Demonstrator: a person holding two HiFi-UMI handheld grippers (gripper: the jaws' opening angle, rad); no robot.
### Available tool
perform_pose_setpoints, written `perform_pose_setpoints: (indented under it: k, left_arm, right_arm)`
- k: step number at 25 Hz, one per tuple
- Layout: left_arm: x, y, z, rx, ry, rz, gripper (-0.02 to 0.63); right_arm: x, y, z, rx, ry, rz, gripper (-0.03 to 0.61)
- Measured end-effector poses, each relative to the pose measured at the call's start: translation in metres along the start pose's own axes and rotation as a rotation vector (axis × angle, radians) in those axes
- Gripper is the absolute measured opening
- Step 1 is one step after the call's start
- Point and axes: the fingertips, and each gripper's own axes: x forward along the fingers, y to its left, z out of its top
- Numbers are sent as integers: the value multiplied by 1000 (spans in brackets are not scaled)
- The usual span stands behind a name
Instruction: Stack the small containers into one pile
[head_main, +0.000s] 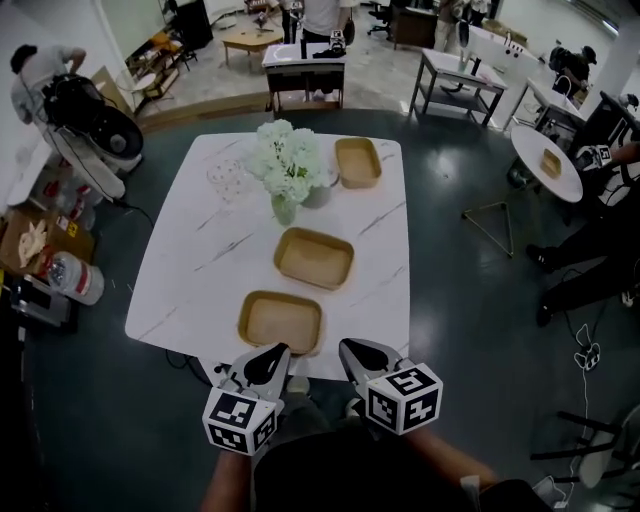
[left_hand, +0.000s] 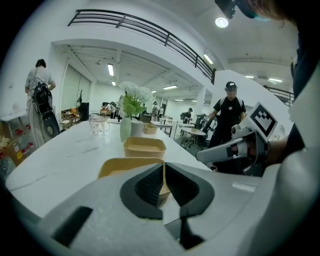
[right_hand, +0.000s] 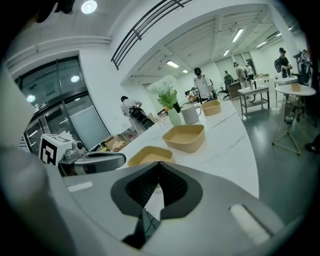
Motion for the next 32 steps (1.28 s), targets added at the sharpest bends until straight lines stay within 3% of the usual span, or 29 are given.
perform_pose_setpoints:
  k: [7, 14, 18, 22, 27, 32]
  left_arm:
    - [4, 60, -1, 89, 69, -5, 37]
    - [14, 105, 0, 98, 99, -55, 58]
    - [21, 128, -4, 121, 116, -49, 89]
    - [29, 140, -11, 145, 161, -71, 117]
    - [37, 141, -20, 133, 210, -132, 132]
    - [40, 145, -30, 117, 231, -140, 133]
  right_arm:
    - [40, -2, 3, 63, 3, -104, 2]
    - [71, -5, 3, 99, 7, -224, 3]
    - [82, -12, -2, 123, 11, -291, 42]
    - [89, -17, -10, 159, 21, -336, 65]
    - [98, -22, -16, 196, 21, -380, 69]
    - [104, -25, -25, 220, 30, -420, 64]
